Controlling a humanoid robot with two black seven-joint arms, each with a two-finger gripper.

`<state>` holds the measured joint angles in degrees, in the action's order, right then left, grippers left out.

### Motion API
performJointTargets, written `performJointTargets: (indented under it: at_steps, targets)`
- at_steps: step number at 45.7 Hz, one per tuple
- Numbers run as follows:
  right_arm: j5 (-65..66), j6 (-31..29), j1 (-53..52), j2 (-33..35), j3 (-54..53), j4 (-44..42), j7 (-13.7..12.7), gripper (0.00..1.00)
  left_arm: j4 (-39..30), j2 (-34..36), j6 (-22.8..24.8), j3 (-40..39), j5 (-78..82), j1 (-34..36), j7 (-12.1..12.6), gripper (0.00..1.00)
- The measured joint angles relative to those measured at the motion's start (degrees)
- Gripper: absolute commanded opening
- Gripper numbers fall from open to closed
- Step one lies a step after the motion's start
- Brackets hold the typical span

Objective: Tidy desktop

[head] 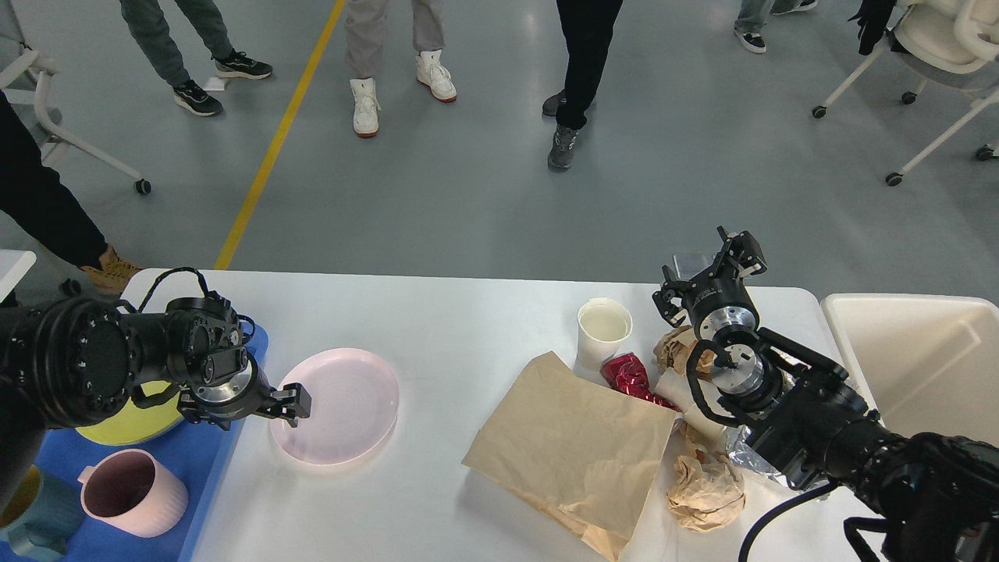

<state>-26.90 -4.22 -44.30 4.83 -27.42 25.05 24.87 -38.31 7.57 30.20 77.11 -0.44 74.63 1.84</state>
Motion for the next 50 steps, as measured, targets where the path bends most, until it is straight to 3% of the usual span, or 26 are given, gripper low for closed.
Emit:
performJointTargets:
  at_steps: [34, 50]
  targets:
    - [0.00, 0.00, 0.00, 0.00, 0.00, 0.00, 0.00, 1.00, 0.17, -0.54, -0.76, -1.34, -0.08, -0.71, 0.01, 0.93]
    - [0.00, 0.00, 0.00, 0.00, 0.00, 0.00, 0.00, 1.00, 1.25, -1.14, -1.71, -3.03, -0.43, -2.90, 0.01, 0.84]
